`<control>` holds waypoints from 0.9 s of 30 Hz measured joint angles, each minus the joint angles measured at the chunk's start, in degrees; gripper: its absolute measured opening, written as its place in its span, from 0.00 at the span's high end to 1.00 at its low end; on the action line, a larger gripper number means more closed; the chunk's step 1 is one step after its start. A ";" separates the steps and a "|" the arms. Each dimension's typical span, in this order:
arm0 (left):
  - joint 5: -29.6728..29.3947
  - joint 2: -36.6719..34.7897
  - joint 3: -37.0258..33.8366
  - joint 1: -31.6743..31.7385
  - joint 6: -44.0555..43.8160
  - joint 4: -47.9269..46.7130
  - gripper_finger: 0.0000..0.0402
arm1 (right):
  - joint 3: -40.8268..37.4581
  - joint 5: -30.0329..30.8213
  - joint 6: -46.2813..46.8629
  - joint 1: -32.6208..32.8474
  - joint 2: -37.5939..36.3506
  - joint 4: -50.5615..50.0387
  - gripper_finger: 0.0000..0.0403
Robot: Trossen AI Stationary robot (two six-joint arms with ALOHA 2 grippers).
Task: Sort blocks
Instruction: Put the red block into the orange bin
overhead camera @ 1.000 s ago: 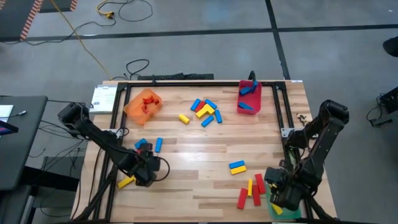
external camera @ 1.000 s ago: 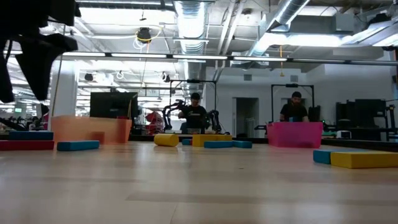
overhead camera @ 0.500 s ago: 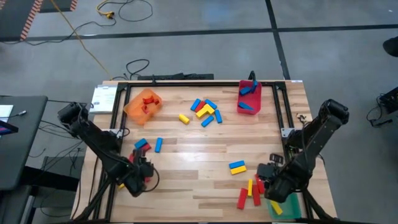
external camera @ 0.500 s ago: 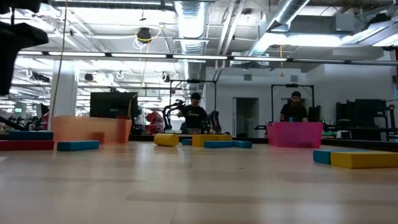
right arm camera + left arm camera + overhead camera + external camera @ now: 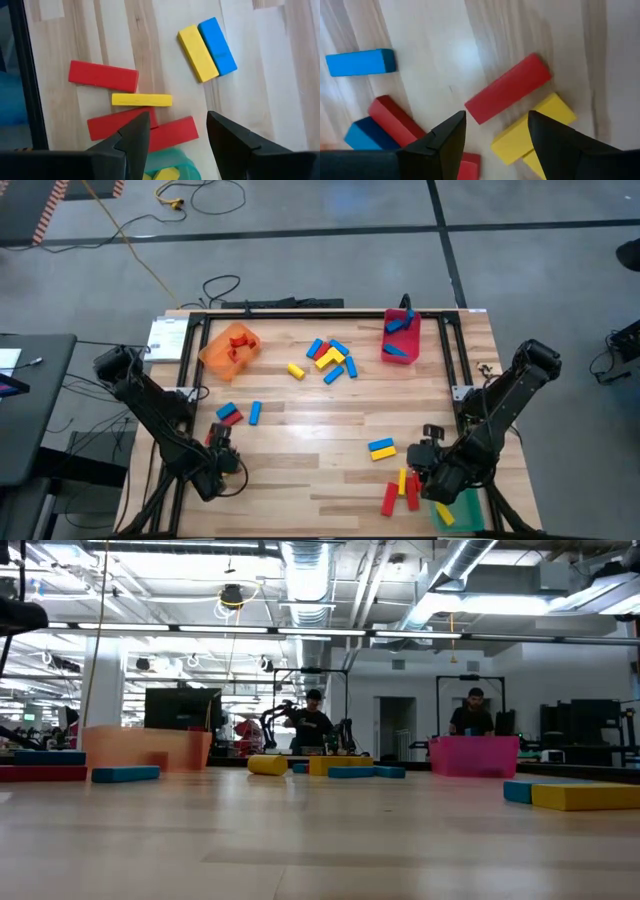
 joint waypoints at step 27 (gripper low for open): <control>9.27 -0.01 -9.96 8.85 29.56 14.99 0.48 | 0.02 3.54 -2.38 -1.44 0.02 1.33 0.48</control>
